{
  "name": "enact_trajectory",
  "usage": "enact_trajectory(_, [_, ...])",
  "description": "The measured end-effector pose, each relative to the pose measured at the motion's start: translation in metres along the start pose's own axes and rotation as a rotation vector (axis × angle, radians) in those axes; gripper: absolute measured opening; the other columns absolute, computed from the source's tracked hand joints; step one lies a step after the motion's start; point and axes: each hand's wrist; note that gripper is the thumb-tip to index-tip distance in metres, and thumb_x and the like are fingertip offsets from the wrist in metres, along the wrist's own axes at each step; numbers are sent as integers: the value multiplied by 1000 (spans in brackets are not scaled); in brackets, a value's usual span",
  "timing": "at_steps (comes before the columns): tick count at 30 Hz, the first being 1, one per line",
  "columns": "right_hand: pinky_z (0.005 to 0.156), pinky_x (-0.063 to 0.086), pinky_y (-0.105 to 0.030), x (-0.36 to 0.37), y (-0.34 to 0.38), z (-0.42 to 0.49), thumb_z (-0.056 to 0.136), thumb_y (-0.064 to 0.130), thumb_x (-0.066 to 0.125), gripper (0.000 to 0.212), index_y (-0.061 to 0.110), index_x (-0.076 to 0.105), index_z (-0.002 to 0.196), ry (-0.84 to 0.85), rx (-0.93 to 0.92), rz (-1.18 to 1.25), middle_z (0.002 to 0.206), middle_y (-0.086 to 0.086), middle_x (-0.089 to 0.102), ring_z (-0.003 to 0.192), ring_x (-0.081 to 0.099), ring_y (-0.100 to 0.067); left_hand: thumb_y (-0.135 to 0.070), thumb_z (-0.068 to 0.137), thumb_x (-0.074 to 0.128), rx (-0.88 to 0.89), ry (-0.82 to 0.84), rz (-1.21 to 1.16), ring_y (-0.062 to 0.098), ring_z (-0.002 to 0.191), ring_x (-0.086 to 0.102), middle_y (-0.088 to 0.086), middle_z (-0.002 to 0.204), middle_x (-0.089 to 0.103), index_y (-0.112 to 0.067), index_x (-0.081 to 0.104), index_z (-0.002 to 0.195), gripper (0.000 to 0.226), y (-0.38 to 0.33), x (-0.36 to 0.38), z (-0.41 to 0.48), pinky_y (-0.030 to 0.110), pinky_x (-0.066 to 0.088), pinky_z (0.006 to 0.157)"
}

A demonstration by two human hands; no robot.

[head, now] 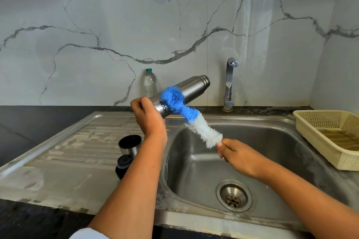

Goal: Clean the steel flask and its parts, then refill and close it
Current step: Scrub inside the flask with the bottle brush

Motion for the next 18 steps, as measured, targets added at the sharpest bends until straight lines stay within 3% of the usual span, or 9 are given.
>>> enact_trajectory(3, [65,39,-26,8,9,5,108,45,33,41,19,54,84,-10,-28,39,71,6,51,64,45,-8,-43,85,40,-77,-3,-28,26,84,58,8,101,61,-31,50,91,17,1,0,2,32,44,54])
enact_trajectory(7, [69,40,-28,3,-3,2,108,47,32,42,18,52,84,10,-14,-34,74,5,51,67,46,-9,-47,92,37,-181,-45,-69,29,86,61,19,125,63,-18,52,119,42,-1,-4,12,26,42,46])
enact_trajectory(11, [69,41,-29,5,2,6,107,47,32,41,18,52,85,-34,-4,0,74,5,53,69,48,-10,-40,101,35,-225,15,-65,23,74,59,9,102,61,-16,51,121,35,0,0,2,24,40,44])
enact_trajectory(15, [70,44,-31,-2,-5,2,107,50,31,43,19,52,85,-44,14,-39,76,4,55,71,50,-11,-43,99,39,-282,-2,-114,26,78,62,12,102,65,-12,53,127,44,-2,-6,10,20,40,41])
enact_trajectory(18, [71,44,-32,-1,-3,2,107,49,30,43,19,52,87,-51,17,-42,79,2,57,72,51,-12,-39,99,40,-250,3,-97,27,78,63,10,99,64,-14,54,117,33,-7,-6,8,19,40,42])
Point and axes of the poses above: each hand's wrist, its own z-axis towards the middle knuckle, its own x-axis out of the palm, y = z × x
